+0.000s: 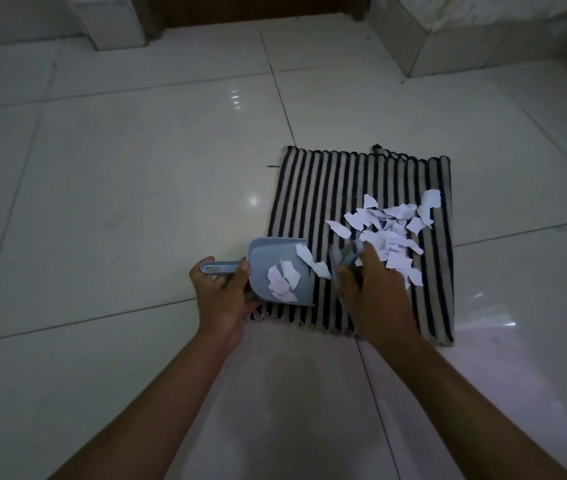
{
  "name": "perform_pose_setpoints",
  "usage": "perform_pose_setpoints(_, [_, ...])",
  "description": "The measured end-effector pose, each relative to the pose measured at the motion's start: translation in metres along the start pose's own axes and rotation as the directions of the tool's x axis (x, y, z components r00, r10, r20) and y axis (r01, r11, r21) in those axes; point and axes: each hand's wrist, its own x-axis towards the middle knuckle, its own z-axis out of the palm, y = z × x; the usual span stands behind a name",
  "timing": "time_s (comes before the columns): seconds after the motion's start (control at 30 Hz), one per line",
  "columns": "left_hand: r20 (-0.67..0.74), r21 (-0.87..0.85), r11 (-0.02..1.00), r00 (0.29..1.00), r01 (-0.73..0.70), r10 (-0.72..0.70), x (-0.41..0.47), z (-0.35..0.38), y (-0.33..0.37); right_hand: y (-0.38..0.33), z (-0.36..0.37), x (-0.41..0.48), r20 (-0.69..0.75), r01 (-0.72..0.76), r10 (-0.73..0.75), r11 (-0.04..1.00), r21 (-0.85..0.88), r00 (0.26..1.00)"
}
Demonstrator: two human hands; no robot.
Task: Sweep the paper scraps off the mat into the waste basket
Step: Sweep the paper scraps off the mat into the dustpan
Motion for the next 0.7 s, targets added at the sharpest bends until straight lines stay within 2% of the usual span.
perform_pose_setpoints(0.1, [-0.008,-0.005,1.0,1.0,0.007,-0.007,-0.005,0.001,-0.003,-0.007,0.004,-0.006,0.021,0.002,-0.003,0.998,0.057,1.0])
perform_pose_setpoints(0.23, [-0.021,0.006,1.0,1.0,0.015,-0.015,-0.007,-0.001,-0.006,-0.009,-0.008,-0.005,-0.048,-0.021,0.028,0.991,0.134,0.998])
perform_pose_setpoints(0.33, [-0.023,0.004,1.0,0.999,0.025,-0.025,-0.006,-0.001,-0.007,-0.006,-0.001,0.001,-0.054,-0.043,0.048,0.994,0.099,0.997])
perform_pose_setpoints(0.5, [-0.022,0.0,0.999,0.999,0.036,-0.036,-0.006,0.002,-0.009,-0.007,0.017,0.006,-0.002,0.047,-0.047,0.998,0.043,0.999])
perform_pose_setpoints(0.63, [-0.003,0.017,0.999,0.999,0.04,-0.04,-0.004,-0.001,-0.01,-0.002,-0.001,0.004,-0.018,-0.035,0.04,0.98,0.195,0.999])
perform_pose_setpoints(0.7, [0.004,0.024,0.998,0.999,0.05,-0.05,-0.006,0.0,-0.014,0.001,-0.007,0.0,-0.042,-0.073,0.083,0.976,0.205,0.996])
